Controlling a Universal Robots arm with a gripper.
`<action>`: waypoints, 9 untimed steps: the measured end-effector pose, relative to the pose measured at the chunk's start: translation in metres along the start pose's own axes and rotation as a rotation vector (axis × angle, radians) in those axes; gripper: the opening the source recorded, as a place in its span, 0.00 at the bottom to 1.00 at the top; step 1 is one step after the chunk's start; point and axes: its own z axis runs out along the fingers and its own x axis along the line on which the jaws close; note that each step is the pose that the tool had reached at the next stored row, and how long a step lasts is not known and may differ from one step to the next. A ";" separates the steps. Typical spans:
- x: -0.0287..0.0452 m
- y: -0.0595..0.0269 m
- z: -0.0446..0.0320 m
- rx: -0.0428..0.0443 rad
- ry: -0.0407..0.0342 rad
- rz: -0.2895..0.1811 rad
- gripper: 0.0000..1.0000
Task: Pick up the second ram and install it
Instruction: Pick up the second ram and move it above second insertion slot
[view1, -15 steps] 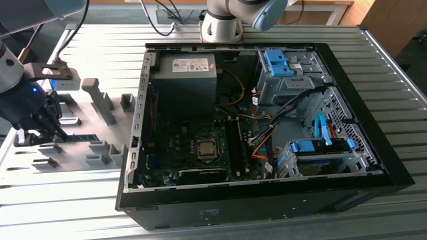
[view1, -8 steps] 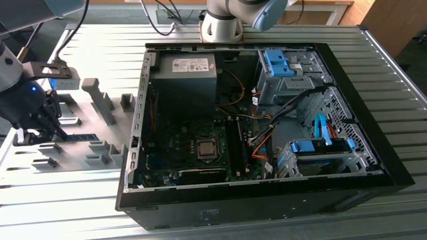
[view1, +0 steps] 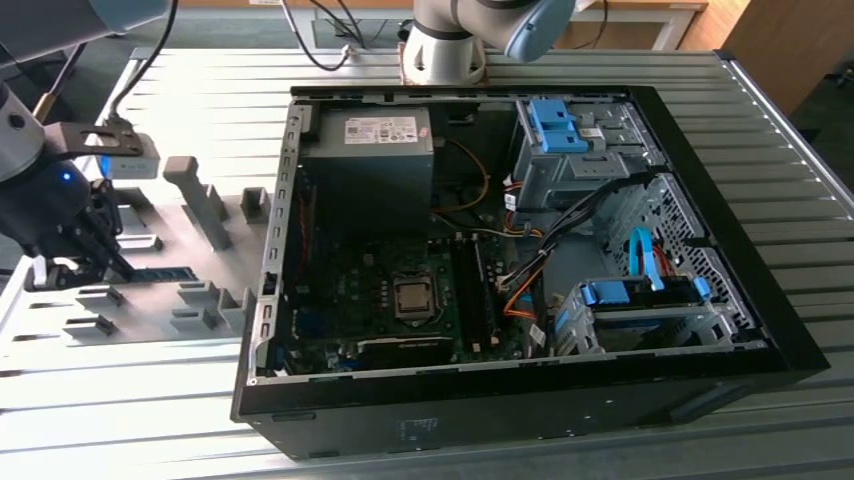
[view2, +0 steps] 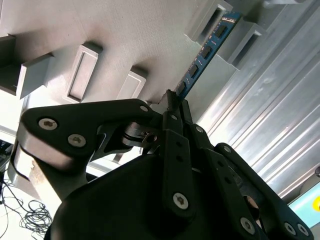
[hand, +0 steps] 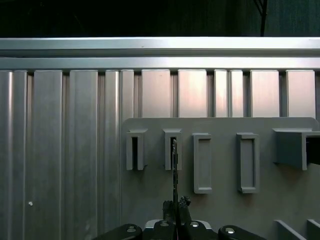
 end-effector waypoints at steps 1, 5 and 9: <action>0.0000 0.0000 -0.0005 -0.0002 0.0004 0.000 0.14; 0.0000 0.0000 -0.0022 0.0001 0.0006 0.000 0.14; -0.0001 0.0000 -0.0049 0.0001 0.0007 0.000 0.14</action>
